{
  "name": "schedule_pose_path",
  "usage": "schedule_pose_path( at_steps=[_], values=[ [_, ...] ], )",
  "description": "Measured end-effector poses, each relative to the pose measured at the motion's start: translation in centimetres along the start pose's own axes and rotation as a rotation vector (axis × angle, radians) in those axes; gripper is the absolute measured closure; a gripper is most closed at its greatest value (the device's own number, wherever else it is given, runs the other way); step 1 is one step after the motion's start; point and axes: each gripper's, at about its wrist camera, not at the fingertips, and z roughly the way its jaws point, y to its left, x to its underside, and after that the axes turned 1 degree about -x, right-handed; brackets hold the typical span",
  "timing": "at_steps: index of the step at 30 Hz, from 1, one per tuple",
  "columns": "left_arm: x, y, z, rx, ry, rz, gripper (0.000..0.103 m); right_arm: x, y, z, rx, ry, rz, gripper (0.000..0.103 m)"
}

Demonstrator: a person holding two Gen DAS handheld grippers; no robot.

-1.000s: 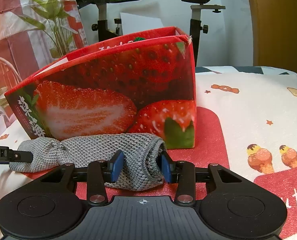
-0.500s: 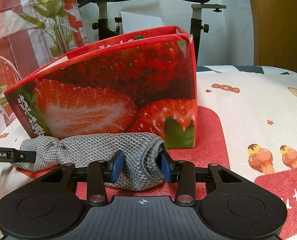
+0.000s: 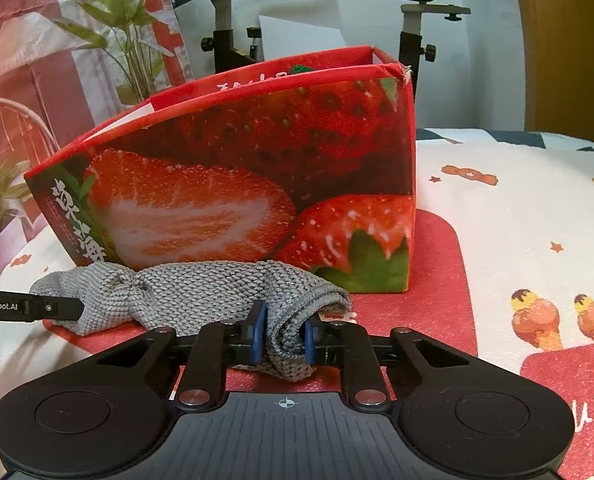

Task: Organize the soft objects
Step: 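Close the left tool on the grey cloth while the right tool grips it too, then lift the grey cloth with both tools over the red box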

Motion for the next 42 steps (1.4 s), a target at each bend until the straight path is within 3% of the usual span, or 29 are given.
schedule_pose_path(
  at_steps=[8,20,28,33,38,42],
  values=[
    [0.4,-0.4,-2.3,0.008,-0.053,0.014,0.08,-0.3,0.0,-2.0,-0.032,-0.028,-0.009,0.091],
    [-2.1,-1.2,-8.6,0.033,-0.258,0.116,0.08,-3.7,0.7,-7.6,-0.102,-0.194,-0.065,0.091],
    [-4.8,-1.5,-11.5,0.047,-0.376,0.109,0.079,-8.6,1.5,-10.5,-0.148,-0.294,-0.136,0.091],
    [-7.0,-2.6,-12.1,0.054,-0.429,0.178,0.079,-12.3,1.3,-10.3,-0.144,-0.319,-0.158,0.091],
    [-9.7,-3.7,-10.9,0.057,-0.465,0.211,0.079,-16.2,0.6,-9.1,-0.119,-0.339,-0.189,0.091],
    [-12.3,-4.6,-8.5,0.059,-0.445,0.231,0.079,-19.0,0.4,-6.6,-0.094,-0.304,-0.194,0.091]
  ],
)
